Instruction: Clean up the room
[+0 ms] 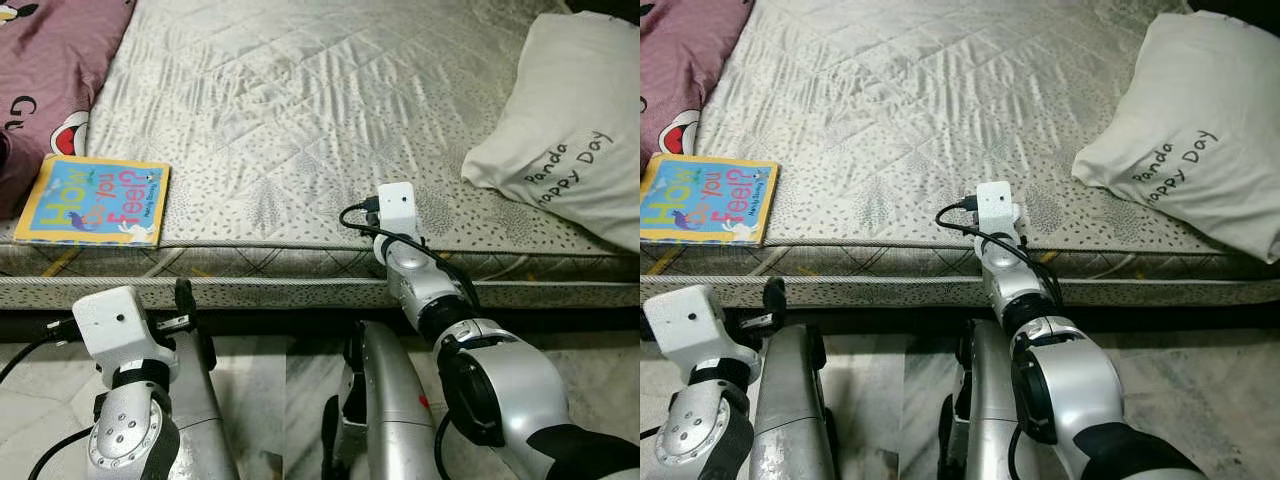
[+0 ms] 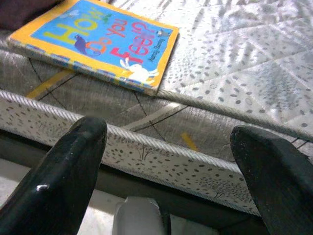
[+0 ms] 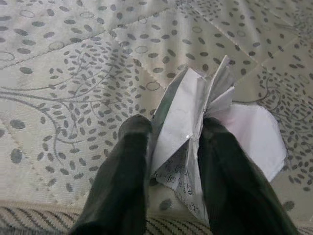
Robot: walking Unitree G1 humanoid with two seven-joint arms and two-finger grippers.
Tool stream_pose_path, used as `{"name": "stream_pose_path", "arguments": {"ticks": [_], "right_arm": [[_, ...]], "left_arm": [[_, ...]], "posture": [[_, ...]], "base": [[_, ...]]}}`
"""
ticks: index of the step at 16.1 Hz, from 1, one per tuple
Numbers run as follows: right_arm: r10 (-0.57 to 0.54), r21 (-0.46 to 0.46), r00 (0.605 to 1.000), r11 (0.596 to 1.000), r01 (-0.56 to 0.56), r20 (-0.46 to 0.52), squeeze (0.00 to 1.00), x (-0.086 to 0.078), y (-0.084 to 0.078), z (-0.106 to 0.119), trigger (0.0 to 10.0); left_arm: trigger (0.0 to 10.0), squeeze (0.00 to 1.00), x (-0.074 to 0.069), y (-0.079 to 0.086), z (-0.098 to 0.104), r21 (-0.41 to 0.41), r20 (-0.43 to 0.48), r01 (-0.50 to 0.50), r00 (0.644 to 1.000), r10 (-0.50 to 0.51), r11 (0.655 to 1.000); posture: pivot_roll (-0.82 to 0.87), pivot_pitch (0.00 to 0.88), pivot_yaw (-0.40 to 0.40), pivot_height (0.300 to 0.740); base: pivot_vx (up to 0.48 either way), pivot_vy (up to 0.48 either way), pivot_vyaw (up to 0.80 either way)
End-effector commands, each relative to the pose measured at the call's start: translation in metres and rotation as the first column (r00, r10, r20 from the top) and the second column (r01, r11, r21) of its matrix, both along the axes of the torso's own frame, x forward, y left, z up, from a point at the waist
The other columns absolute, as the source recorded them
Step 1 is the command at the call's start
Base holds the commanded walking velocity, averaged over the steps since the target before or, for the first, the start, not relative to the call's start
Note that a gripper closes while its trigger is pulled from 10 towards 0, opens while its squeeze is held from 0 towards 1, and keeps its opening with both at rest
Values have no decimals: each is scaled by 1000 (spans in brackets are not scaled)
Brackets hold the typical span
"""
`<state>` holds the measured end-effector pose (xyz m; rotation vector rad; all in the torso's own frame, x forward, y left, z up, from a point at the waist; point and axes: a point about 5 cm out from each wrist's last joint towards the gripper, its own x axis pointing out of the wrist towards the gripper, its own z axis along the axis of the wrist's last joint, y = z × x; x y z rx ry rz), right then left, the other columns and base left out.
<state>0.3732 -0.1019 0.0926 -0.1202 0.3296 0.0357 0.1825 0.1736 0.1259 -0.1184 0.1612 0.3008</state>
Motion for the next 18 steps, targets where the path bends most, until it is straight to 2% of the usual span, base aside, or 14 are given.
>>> {"name": "stream_pose_path", "arguments": {"ticks": [1, 6, 8, 11, 14, 15, 16, 18], "right_arm": [[-19, 11, 999, 1000, 19, -33, 0, -2, -6, -6, 0], [-20, 36, 1000, 999, 20, -23, 0, 4, -4, 4, 0], [-23, 55, 1000, 998, 24, -10, 0, 7, -6, 9, 0], [-38, 113, 999, 993, 35, 22, 0, 13, -12, 20, 0], [-13, 155, 998, 988, 4, 53, 0, 13, -16, 21, 0], [20, 165, 995, 986, -36, 95, 0, 12, -16, 23, 0], [43, 152, 986, 986, -68, 161, 0, 8, -21, 23, 0], [57, 163, 964, 981, -102, 261, 0, 3, -30, 27, 0]], "left_arm": [[10000, 0, 3, -2, -1, -39, 10, -29, 1000, 29, 999], [10000, 0, 24, 2, 0, -30, 53, -25, 998, 27, 999], [10000, 0, 38, 4, 0, -28, 78, -23, 997, 25, 999], [10000, 0, 58, 9, 4, -10, 132, -28, 991, 29, 1000], [10000, 0, 75, 13, 7, 31, 168, -25, 986, 20, 999], [10000, 0, 86, 13, 7, 53, 186, 3, 983, -13, 999], [10000, 0, 90, 12, 12, 96, 216, 32, 975, -52, 995], [10000, 0, 102, 18, 13, 118, 236, 30, 970, -58, 993]], "posture": [[182, 99, -150, 512], [165, 34, -152, 512], [153, 0, -151, 512], [113, 0, -132, 512], [85, 0, -110, 512], [67, 0, -92, 512], [54, 0, -74, 512], [31, 0, -44, 512]], "base": [[0, 0, 0], [0, 0, 0], [0, 0, 0], [0, 0, 0], [0, 0, 0], [0, 0, 0], [0, 0, 0], [0, 0, 0]]}}
